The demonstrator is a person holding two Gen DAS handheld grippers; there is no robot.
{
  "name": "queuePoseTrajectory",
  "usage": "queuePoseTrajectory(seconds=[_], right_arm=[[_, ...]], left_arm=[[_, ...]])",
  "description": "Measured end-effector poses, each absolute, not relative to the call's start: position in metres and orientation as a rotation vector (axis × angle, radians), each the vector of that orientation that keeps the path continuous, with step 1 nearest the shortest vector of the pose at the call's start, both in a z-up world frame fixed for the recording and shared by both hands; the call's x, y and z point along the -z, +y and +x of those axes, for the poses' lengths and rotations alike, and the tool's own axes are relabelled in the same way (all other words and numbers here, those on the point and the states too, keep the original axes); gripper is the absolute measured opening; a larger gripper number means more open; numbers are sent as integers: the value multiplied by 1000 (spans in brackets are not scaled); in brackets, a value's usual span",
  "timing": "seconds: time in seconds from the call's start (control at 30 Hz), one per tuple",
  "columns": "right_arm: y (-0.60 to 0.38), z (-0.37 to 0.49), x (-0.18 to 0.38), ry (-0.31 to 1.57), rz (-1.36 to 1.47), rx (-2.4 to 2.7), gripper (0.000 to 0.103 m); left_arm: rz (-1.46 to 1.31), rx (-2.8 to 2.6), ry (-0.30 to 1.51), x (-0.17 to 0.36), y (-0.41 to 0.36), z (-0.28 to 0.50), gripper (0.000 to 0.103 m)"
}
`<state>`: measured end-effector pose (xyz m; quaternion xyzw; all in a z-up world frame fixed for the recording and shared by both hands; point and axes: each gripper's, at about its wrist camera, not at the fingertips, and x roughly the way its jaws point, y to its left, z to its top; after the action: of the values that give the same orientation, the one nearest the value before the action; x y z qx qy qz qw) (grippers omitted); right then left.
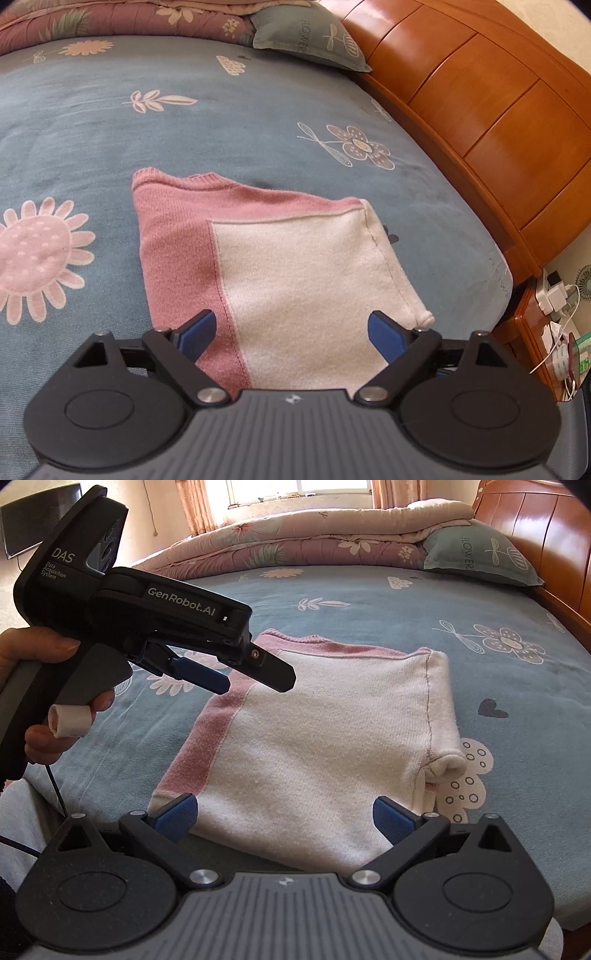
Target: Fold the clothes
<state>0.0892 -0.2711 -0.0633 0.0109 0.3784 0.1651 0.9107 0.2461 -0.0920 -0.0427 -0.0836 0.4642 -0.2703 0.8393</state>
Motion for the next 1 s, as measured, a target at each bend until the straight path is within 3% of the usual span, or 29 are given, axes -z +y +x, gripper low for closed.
queuePoseTrajectory(seconds=[0.17, 0.33, 0.57, 1.0], right_arm=[[-282, 124, 54, 738, 35, -332, 103], [-299, 160, 87, 832, 175, -301, 103], [-340, 159, 63, 775, 302, -328, 103], [-423, 230, 138, 1050, 869, -388, 103]], left_arm=[[-228, 537, 1029, 61, -82, 262, 89], [-243, 536, 1029, 72, -75, 264, 91], [-393, 492, 987, 66, -34, 268, 91], [-692, 483, 1104, 120, -8, 293, 91]])
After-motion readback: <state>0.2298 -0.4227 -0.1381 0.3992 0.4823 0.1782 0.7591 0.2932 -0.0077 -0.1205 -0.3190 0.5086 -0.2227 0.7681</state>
